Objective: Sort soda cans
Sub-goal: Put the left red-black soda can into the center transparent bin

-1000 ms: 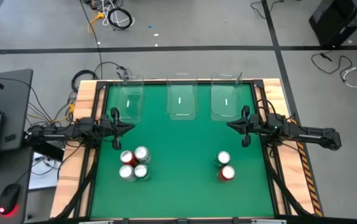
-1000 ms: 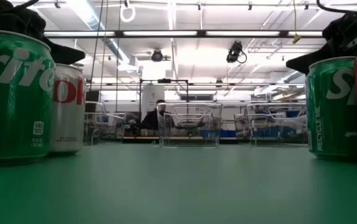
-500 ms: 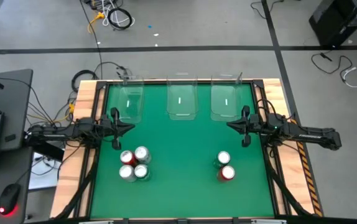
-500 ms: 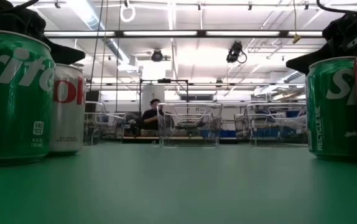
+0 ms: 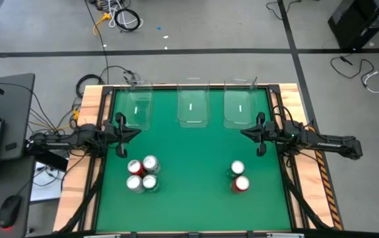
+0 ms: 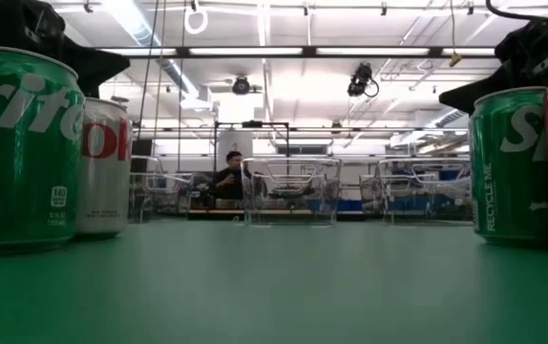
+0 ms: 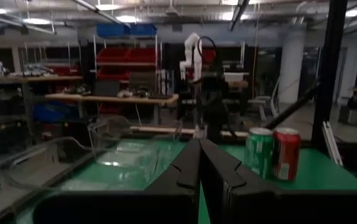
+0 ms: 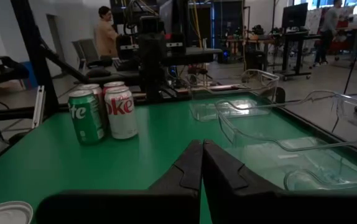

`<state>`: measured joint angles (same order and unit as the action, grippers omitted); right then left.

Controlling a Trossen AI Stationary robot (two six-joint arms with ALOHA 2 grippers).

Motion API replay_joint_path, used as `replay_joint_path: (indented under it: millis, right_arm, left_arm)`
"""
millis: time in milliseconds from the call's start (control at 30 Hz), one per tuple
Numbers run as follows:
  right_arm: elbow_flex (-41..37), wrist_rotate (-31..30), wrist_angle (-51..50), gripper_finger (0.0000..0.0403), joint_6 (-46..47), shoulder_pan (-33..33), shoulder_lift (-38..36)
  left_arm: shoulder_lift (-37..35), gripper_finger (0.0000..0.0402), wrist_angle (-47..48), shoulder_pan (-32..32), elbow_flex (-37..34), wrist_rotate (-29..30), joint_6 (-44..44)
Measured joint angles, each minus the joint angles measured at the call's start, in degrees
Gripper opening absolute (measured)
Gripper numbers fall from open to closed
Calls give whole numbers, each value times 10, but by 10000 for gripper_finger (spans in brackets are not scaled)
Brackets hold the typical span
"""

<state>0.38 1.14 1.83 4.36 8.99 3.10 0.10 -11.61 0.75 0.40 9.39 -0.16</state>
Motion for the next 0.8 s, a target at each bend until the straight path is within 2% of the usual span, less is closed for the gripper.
replay_joint_path:
  millis: [67, 233, 400, 500, 633, 800]
  right_arm:
    - [0, 0, 0, 21, 0, 0, 0]
    - [0, 0, 0, 21, 0, 0, 0]
    - [0, 0, 0, 21, 0, 0, 0]
    - [0, 0, 0, 21, 0, 0, 0]
    - [0, 0, 0, 21, 0, 0, 0]
    - [0, 0, 0, 21, 0, 0, 0]
  left_arm:
    - [1, 15, -9, 0, 0, -6, -2]
    - [25, 15, -3, 0, 8, -79, -5]
    - [78, 23, -10, 0, 44, -71, 3]
    - [119, 43, -5, 0, 66, -71, 9]
    - [182, 81, 13, 1, 100, -71, -26]
    - [267, 122, 112, 1, 167, -71, -79]
